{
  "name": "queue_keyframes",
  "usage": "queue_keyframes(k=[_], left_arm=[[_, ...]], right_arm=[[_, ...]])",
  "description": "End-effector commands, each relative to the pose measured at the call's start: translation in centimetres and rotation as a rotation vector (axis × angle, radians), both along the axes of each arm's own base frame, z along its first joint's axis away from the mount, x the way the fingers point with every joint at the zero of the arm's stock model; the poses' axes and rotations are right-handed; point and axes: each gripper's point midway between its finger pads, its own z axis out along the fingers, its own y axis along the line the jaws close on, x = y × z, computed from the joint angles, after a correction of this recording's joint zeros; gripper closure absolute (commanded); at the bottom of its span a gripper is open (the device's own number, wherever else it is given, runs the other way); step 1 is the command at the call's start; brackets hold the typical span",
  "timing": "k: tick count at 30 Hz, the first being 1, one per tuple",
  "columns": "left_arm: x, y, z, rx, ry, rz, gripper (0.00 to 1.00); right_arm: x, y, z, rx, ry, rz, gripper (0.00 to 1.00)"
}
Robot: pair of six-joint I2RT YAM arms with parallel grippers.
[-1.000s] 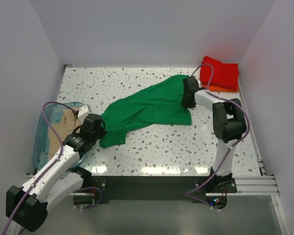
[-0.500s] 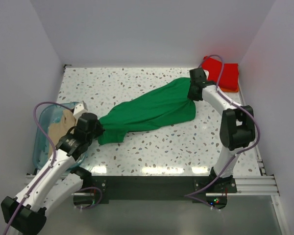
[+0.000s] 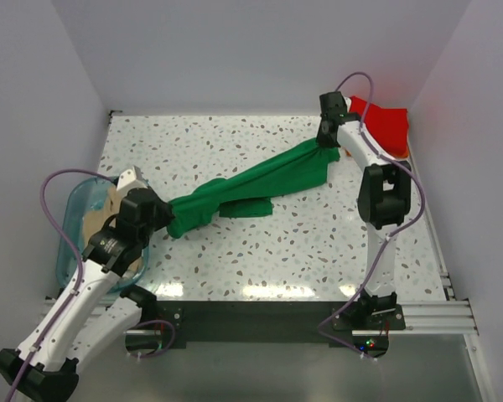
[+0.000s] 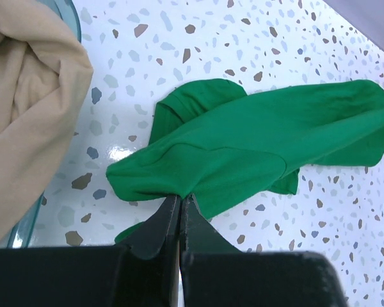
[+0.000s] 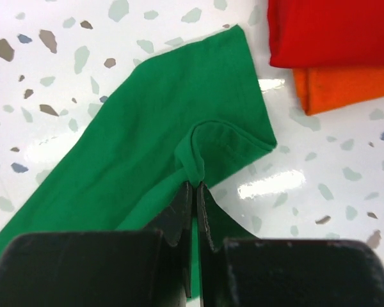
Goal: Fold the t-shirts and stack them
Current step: Flatten the tshirt out
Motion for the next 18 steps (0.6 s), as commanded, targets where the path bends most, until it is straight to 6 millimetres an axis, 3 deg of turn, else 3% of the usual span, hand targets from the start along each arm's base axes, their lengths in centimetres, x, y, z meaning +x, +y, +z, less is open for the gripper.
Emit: queue_keyframes(k=[1, 6, 12, 13, 16, 18], left_arm=[[0.5, 1.0, 2.2, 0.06, -0.043, 0.013, 1.0], [2.1, 0.4, 1.2, 0.097, -0.02, -0.01, 1.0], [3.8, -0.2, 0.5, 0.112, -0.011, -0.023, 1.0], [4.2, -0.3, 0.6, 0.111, -0.02, -0.027, 1.0], [4.6, -0.4, 0.4, 0.12, -0.014, -0.037, 1.0], [4.8, -0.4, 0.1, 0.132, -0.008, -0.048, 1.0]], right_arm=[[1.6, -0.2, -0.1, -0.013, 0.0, 0.01, 1.0], [3.9, 2.1, -0.6, 0.071, -0.045, 0.085, 0.88], [4.7, 2.9, 2.0, 0.099, -0.116, 0.119, 0.78], [4.3, 2.8, 1.7, 0.099, -0.109, 0.117, 0.64], [2.6, 2.0, 2.4, 0.083, -0.114, 0.095, 0.39], [1.8, 1.6, 2.5, 0.069, -0.117, 0.09, 0.35]])
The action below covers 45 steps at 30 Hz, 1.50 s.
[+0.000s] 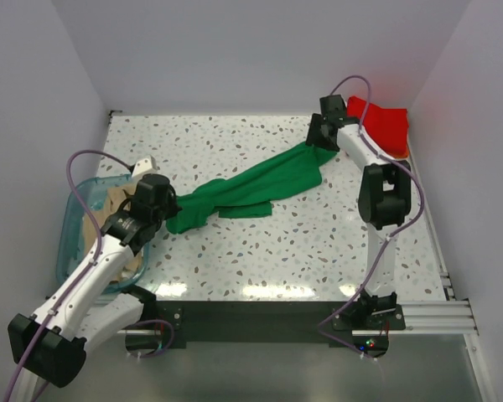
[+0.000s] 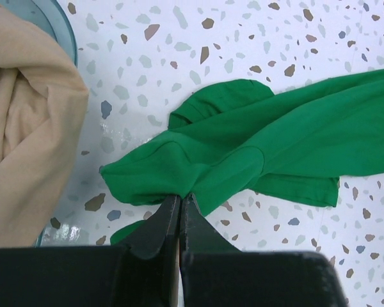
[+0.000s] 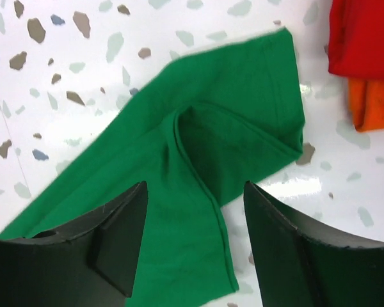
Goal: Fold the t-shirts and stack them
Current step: Flatten the tshirt out
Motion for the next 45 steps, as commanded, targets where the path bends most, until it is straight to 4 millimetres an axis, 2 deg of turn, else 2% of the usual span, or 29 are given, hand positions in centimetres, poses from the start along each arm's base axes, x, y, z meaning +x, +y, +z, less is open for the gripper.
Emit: queue_keyframes(k=[1, 2, 3, 4, 5, 6, 7, 8, 10, 16, 22, 24, 25, 26, 29, 30, 32, 33, 35, 37, 38, 40, 41, 42, 44, 45], left_arm=[[1.8, 0.0, 2.6, -0.001, -0.094, -0.016, 1.0], [1.8, 0.1, 2.5, 0.007, -0.093, -0.021, 1.0], [1.9, 0.1, 2.5, 0.007, -0.094, -0.024, 1.0], [2.0, 0.1, 2.5, 0.005, -0.097, -0.026, 1.0], [2.0, 0.1, 2.4, 0.009, -0.098, -0.031, 1.0], [2.1, 0.0, 2.4, 0.007, -0.1, -0.038, 1.0], [2.2, -0.1, 2.4, 0.005, -0.102, -0.041, 1.0], [2.2, -0.1, 2.3, 0.004, -0.1, -0.044, 1.0], [2.2, -0.3, 2.0, 0.001, -0.095, -0.06, 1.0], [1.9, -0.2, 1.7, 0.011, -0.093, -0.082, 1.0], [1.6, -0.1, 1.4, 0.009, -0.095, -0.093, 1.0], [1.5, -0.1, 1.5, 0.007, -0.098, -0.095, 1.0], [1.5, -0.1, 1.4, 0.01, -0.096, -0.096, 1.0], [1.4, 0.0, 1.4, 0.01, -0.097, -0.096, 1.0], [1.3, 0.0, 1.5, 0.008, -0.099, -0.1, 1.0], [1.3, 0.0, 1.5, 0.01, -0.099, -0.099, 1.0], [1.2, 0.0, 1.5, 0.008, -0.097, -0.099, 1.0], [1.1, 0.1, 1.5, 0.009, -0.097, -0.1, 1.0], [1.0, 0.0, 1.6, 0.003, -0.103, -0.102, 1.0], [0.7, 0.0, 1.7, -0.004, -0.104, -0.104, 1.0], [0.6, 0.0, 1.7, -0.006, -0.103, -0.106, 1.0], [0.2, 0.0, 1.6, -0.014, -0.103, -0.105, 1.0], [0.1, -0.1, 1.7, -0.022, -0.105, -0.109, 1.0], [-0.1, -0.1, 1.5, -0.024, -0.1, -0.112, 1.0], [-0.4, -0.3, 1.7, -0.043, -0.108, -0.116, 1.0], [-0.5, -0.4, 1.6, -0.049, -0.107, -0.121, 1.0]], right_arm=[[-0.7, -1.1, 6.5, -0.006, -0.139, -0.02, 0.35], [-2.0, -1.2, 5.1, -0.013, -0.102, -0.02, 0.35], [-2.7, -1.2, 4.9, -0.002, -0.102, -0.025, 0.35], [-4.0, -1.1, 3.0, 0.009, -0.082, -0.016, 0.36], [-4.7, -1.2, 4.0, 0.021, -0.108, -0.022, 0.36], [-4.8, -1.2, 4.0, 0.037, -0.135, -0.032, 0.37], [-6.5, -1.4, 1.8, 0.036, -0.09, -0.039, 0.38], [-7.0, -1.3, 2.2, 0.054, -0.106, -0.036, 0.38], [-8.0, -1.1, 0.6, 0.072, -0.098, -0.037, 0.38], [-8.2, 0.8, -1.8, 0.155, -0.116, 0.035, 0.38], [-8.3, 1.7, -4.4, 0.191, -0.086, 0.045, 0.39], [-8.6, 1.9, -4.6, 0.203, -0.083, 0.04, 0.48], [-9.0, 1.9, -4.8, 0.207, -0.077, 0.034, 0.6], [-9.0, 1.9, -4.8, 0.211, -0.075, 0.03, 0.65], [-9.3, 2.0, -4.3, 0.218, -0.068, 0.029, 0.79], [-9.8, 1.9, -4.4, 0.21, -0.045, 0.024, 0.9], [-10.0, 1.4, -2.8, 0.194, -0.061, 0.014, 0.97], [-10.8, 1.1, -2.5, 0.179, -0.034, 0.011, 1.0], [-11.1, 0.2, 0.0, 0.138, -0.052, 0.002, 1.0], [-12.5, -0.6, 1.5, 0.091, -0.01, -0.004, 1.0], [-13.1, -1.4, 3.4, 0.059, -0.036, -0.012, 1.0], [-15.3, -2.5, 4.8, 0.022, -0.008, -0.024, 1.0], [-16.1, -3.2, 6.9, 0.005, -0.05, -0.029, 1.0], [-17.6, -4.0, 7.3, -0.025, -0.03, -0.042, 1.0], [-19.1, -4.6, 8.4, -0.045, -0.043, -0.048, 1.0], [-20.1, -4.8, 9.1, -0.039, -0.063, -0.048, 0.95]])
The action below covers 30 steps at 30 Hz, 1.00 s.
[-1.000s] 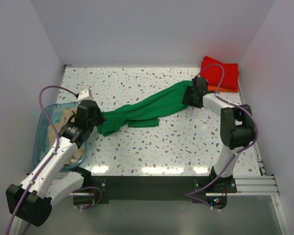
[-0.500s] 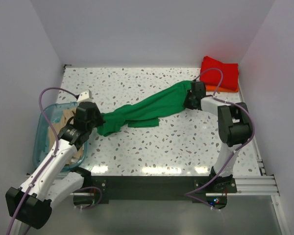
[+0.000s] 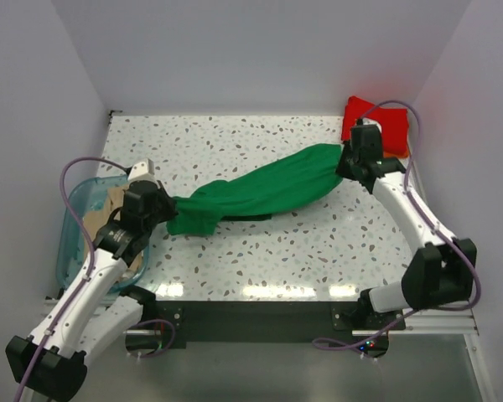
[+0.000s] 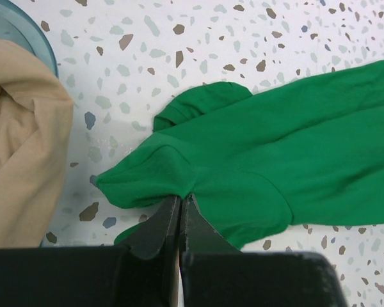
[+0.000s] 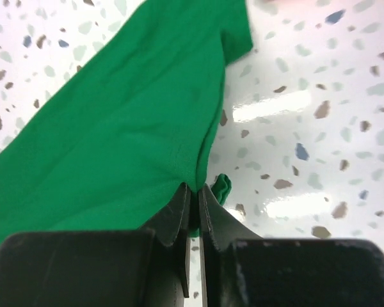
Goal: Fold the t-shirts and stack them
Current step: Flatten the tshirt out
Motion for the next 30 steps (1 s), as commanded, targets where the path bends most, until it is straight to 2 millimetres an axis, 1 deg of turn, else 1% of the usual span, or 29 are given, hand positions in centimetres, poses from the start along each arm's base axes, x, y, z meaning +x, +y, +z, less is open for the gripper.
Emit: queue_keyframes(k=[1, 2, 5, 6, 7, 8, 10, 11, 12, 13, 14, 15, 16, 17, 18, 19, 20, 21, 23, 25, 26, 27, 30], left_arm=[[0.0, -0.5, 0.7, -0.047, -0.033, -0.017, 1.0], [0.0, -0.7, 0.4, -0.054, -0.03, -0.019, 1.0], [0.0, -1.5, -1.0, -0.083, 0.006, -0.045, 1.0], [0.0, -1.7, -1.7, -0.087, 0.024, -0.049, 1.0], [0.0, -2.0, -2.1, -0.098, 0.035, -0.052, 1.0], [-0.2, -2.2, -3.0, -0.108, 0.047, -0.063, 1.0], [-0.4, -2.5, -3.9, -0.127, 0.059, -0.065, 1.0], [-0.7, -2.6, -4.8, -0.134, 0.075, -0.067, 1.0], [-0.9, -2.6, -5.3, -0.138, 0.086, -0.066, 1.0], [-1.0, -2.7, -5.8, -0.151, 0.096, -0.064, 1.0], [-1.3, -2.6, -6.5, -0.153, 0.108, -0.057, 1.0], [-1.4, -2.6, -6.9, -0.157, 0.114, -0.049, 0.96], [-1.5, -2.5, -7.1, -0.167, 0.118, -0.034, 0.94], [-1.7, -2.4, -7.6, -0.169, 0.124, -0.024, 0.93], [-1.8, -2.3, -7.8, -0.175, 0.121, -0.016, 0.93], [-1.8, -2.2, -7.8, -0.19, 0.119, -0.001, 0.92], [-1.9, -2.0, -8.2, -0.188, 0.119, 0.011, 0.91], [-1.9, -1.9, -8.2, -0.193, 0.114, 0.019, 0.89], [-2.1, -1.7, -8.6, -0.199, 0.119, 0.04, 0.86], [-2.1, -1.6, -8.6, -0.204, 0.115, 0.048, 0.85], [-2.2, -1.6, -8.6, -0.204, 0.114, 0.049, 0.85], [-2.2, -1.5, -8.8, -0.204, 0.116, 0.052, 0.85], [-2.2, -1.6, -8.6, -0.205, 0.113, 0.051, 0.85]], right_arm=[[-3.8, -2.3, 1.7, -0.092, 0.024, -0.019, 0.93], [-3.9, -2.2, 1.6, -0.093, 0.03, -0.014, 0.9], [-3.8, -2.1, -0.1, -0.109, 0.099, 0.001, 0.88], [-4.0, -2.1, -0.8, -0.11, 0.128, 0.006, 0.88], [-3.9, -2.1, -2.0, -0.118, 0.156, 0.007, 0.85], [-3.9, -2.1, -2.6, -0.117, 0.168, 0.005, 0.81], [-4.3, -2.0, -4.5, -0.114, 0.213, 0.009, 0.74], [-4.2, -1.7, -5.0, -0.102, 0.209, 0.006, 0.66], [-4.8, -1.8, -6.0, -0.097, 0.232, 0.005, 0.62], [-5.0, -1.7, -6.3, -0.086, 0.236, 0.0, 0.57], [-5.2, -1.5, -6.7, -0.077, 0.239, 0.002, 0.5], [-5.8, -1.5, -7.6, -0.071, 0.247, -0.003, 0.48], [-6.1, -1.5, -8.0, -0.058, 0.247, -0.02, 0.46], [-6.1, -1.5, -7.8, -0.045, 0.219, -0.03, 0.45], [-7.2, -1.6, -8.8, -0.041, 0.238, -0.038, 0.45], [-7.4, -1.5, -9.0, -0.026, 0.228, -0.051, 0.45], [-7.5, -1.7, -8.7, -0.022, 0.201, -0.065, 0.45], [-8.4, -2.1, -9.7, -0.031, 0.216, -0.081, 0.45], [-9.2, -2.0, -10.3, -0.014, 0.205, -0.088, 0.45], [-9.6, -2.2, -10.8, -0.008, 0.201, -0.103, 0.46], [-9.4, -2.1, -10.9, 0.002, 0.186, -0.103, 0.46], [-9.6, -2.1, -11.4, 0.001, 0.19, -0.103, 0.46], [-9.1, -1.8, -12.2, 0.024, 0.183, -0.114, 0.46]])
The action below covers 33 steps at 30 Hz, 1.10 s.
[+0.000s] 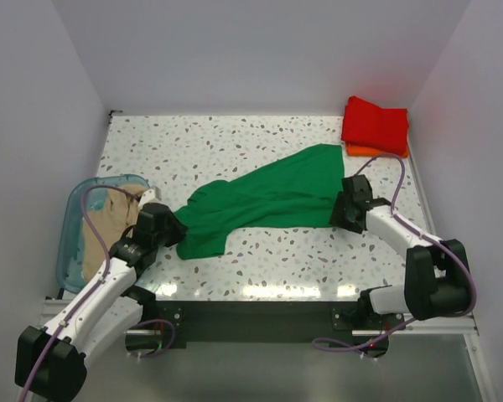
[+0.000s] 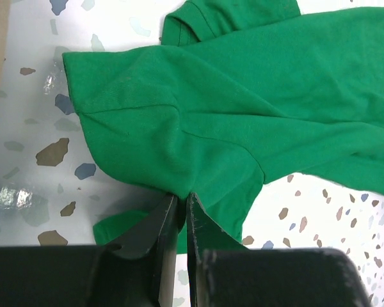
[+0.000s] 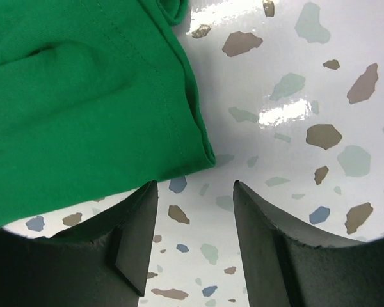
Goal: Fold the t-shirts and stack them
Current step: Flatten the tshirt out
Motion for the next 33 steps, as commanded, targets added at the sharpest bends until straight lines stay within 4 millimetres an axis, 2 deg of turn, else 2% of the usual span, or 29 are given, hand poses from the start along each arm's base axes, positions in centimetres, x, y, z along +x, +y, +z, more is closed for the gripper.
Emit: queue_keyframes(k=[1, 5, 10, 12, 13, 15, 16, 18, 19, 22, 24, 27, 28, 30, 31, 32, 33], left_arm=[[1.1, 0.1, 1.3, -0.028, -0.059, 0.04, 0.85], [0.9, 0.3, 1.2, -0.025, -0.056, 0.044, 0.85], [0.8, 0.3, 1.2, -0.032, -0.056, 0.048, 0.85], [0.8, 0.2, 1.2, -0.032, -0.054, 0.047, 0.86], [0.8, 0.3, 1.3, -0.031, -0.055, 0.048, 0.87], [0.8, 0.2, 1.4, -0.032, -0.059, 0.045, 0.91], [0.8, 0.1, 1.3, -0.036, -0.056, 0.041, 0.93], [0.7, 0.2, 1.5, -0.035, -0.058, 0.04, 1.0], [0.8, 0.0, 1.8, -0.04, -0.062, 0.034, 1.0], [1.0, -0.1, 3.2, -0.047, -0.088, 0.028, 1.0], [1.2, -0.1, 4.6, -0.047, -0.117, 0.022, 1.0], [1.7, -0.1, 8.0, -0.043, -0.183, 0.01, 1.0], [1.9, -0.1, 10.0, -0.048, -0.215, 0.006, 1.0], [2.0, -0.2, 12.3, -0.046, -0.252, -0.008, 1.0], [1.9, -0.3, 14.4, -0.059, -0.286, -0.018, 1.0], [1.8, -0.3, 15.8, -0.065, -0.315, -0.026, 1.0], [1.6, -0.5, 17.9, -0.081, -0.358, -0.042, 1.0]], right_arm=[[2.6, 0.6, 0.4, 0.047, -0.108, -0.048, 0.46], [3.6, 0.9, -0.2, 0.066, -0.143, -0.069, 0.46], [4.0, 1.5, -1.2, 0.1, -0.145, -0.075, 0.5], [3.8, 1.9, -1.4, 0.12, -0.136, -0.069, 0.58], [3.6, 1.9, -1.4, 0.126, -0.134, -0.073, 0.7], [3.3, 1.9, -0.9, 0.132, -0.145, -0.07, 0.8], [3.0, 1.9, -0.8, 0.134, -0.137, -0.07, 0.88], [3.1, 2.3, 0.6, 0.154, -0.161, -0.057, 0.97], [3.0, 2.3, 1.3, 0.154, -0.162, -0.053, 0.99], [3.3, 2.5, 4.5, 0.173, -0.23, -0.039, 1.0], [3.3, 2.5, 7.4, 0.181, -0.28, -0.026, 1.0], [3.1, 2.5, 11.9, 0.192, -0.359, -0.01, 1.0], [3.1, 2.4, 13.6, 0.193, -0.379, -0.009, 1.0], [2.8, 2.2, 16.0, 0.192, -0.422, -0.005, 1.0], [2.5, 2.0, 18.3, 0.192, -0.464, -0.009, 1.0], [2.2, 1.8, 19.6, 0.194, -0.491, -0.012, 1.0], [1.9, 1.7, 20.7, 0.194, -0.508, -0.009, 1.0]])
